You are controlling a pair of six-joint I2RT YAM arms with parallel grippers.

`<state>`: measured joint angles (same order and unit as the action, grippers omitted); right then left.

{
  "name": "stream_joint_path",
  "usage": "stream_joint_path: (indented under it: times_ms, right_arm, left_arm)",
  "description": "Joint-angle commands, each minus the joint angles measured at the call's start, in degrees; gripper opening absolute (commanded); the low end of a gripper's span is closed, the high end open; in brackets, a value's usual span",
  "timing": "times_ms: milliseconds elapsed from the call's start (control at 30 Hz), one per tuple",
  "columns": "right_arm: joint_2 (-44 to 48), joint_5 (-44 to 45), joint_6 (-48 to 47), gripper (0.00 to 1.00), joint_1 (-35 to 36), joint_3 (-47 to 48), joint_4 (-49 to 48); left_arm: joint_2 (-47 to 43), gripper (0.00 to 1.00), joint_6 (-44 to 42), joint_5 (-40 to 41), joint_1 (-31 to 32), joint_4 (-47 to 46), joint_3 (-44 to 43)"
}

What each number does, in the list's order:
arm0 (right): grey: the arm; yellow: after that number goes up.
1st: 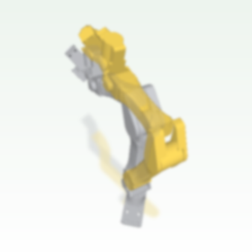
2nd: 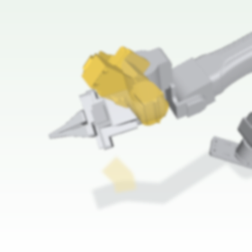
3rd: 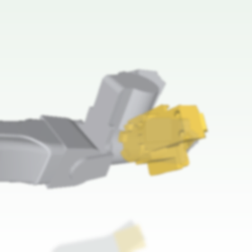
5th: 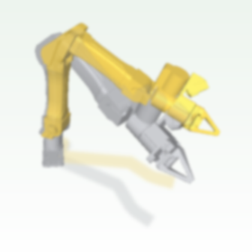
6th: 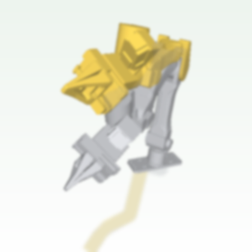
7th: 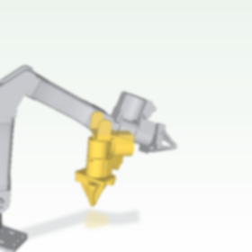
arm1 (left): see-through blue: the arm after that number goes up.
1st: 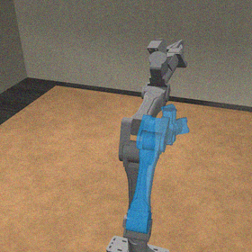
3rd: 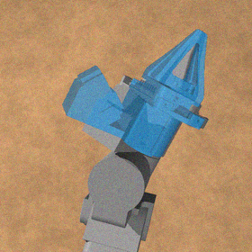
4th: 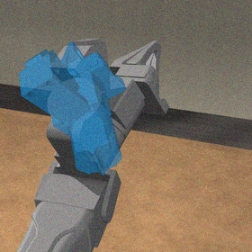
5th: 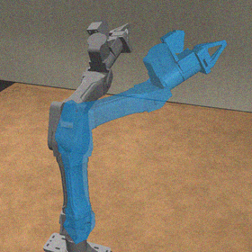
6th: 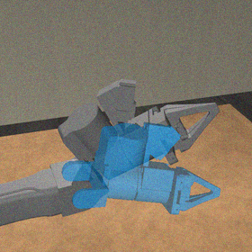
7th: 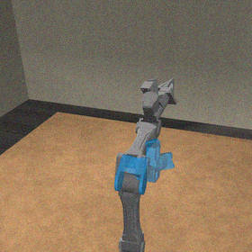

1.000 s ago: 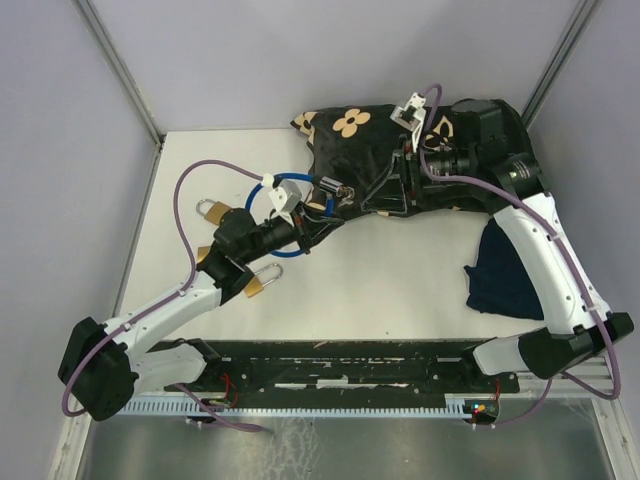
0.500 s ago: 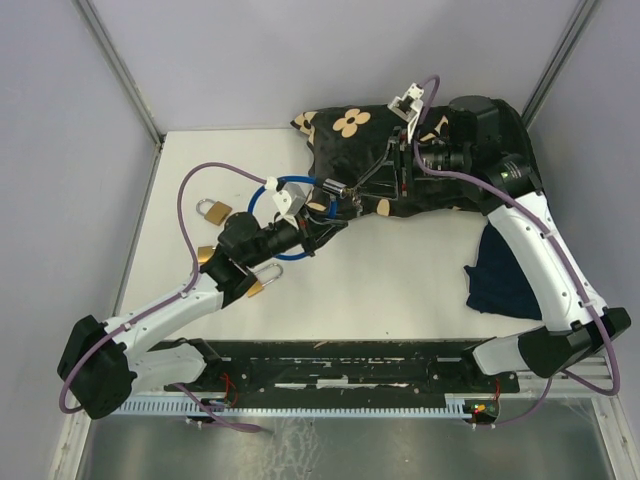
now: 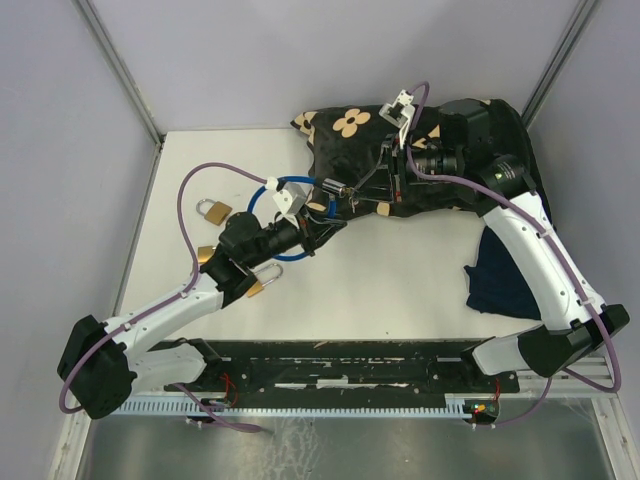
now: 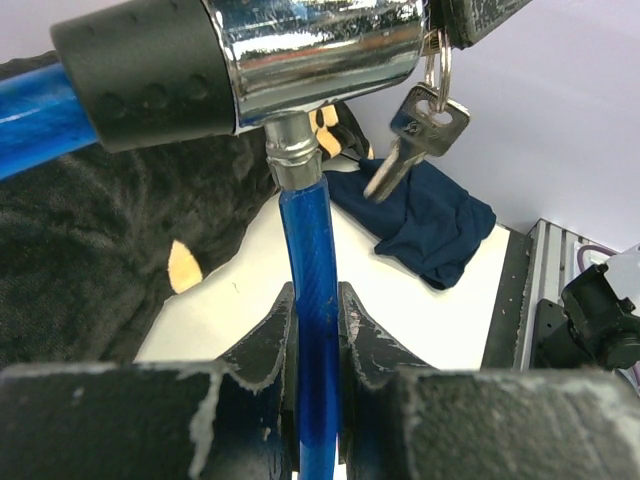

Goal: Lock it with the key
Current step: Lock the lock.

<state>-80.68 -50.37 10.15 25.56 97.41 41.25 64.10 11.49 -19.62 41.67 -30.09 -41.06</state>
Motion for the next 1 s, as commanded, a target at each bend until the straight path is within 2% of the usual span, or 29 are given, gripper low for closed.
stream_joint_path:
  times_ms: [0, 267, 433, 667, 867, 967]
  right_arm:
    - [0.5, 0.0, 1.7, 0.2, 0.2, 1.4, -2.1]
    - [0.4, -1.5, 5.9, 0.05, 0.2, -1.2, -4.4]
    - [-0.3, -3.8, 13.0, 0.02, -0.1, -4.6, -8.7]
    - [-1.3, -9.4, 36.5, 0.02, -0.7, -14.1, -25.4]
    - [-1.2, -9.6, 62.3, 0.02, -1.3, -22.6, -46.0]
    - [-1.9, -8.4, 71.3, 0.02, -1.6, -26.4, -52.2]
  left_arm:
    - [-2.0, 0.03, -3.4, 0.7, 0.4, -3.7, -2.8]
    - [-2.4, 0.03, -6.4, 2.3, 0.9, -3.3, -2.9]
    - [-3.4, 0.03, -10.4, 5.2, 1.4, -3.3, -2.9]
    - [-2.8, 0.03, -17.7, 10.5, 1.8, -4.2, -3.5]
    - [-2.4, 0.03, -23.5, 14.4, 1.8, -8.3, -1.9]
    - [-2.0, 0.03, -26.2, 15.9, 1.8, -9.3, -1.7]
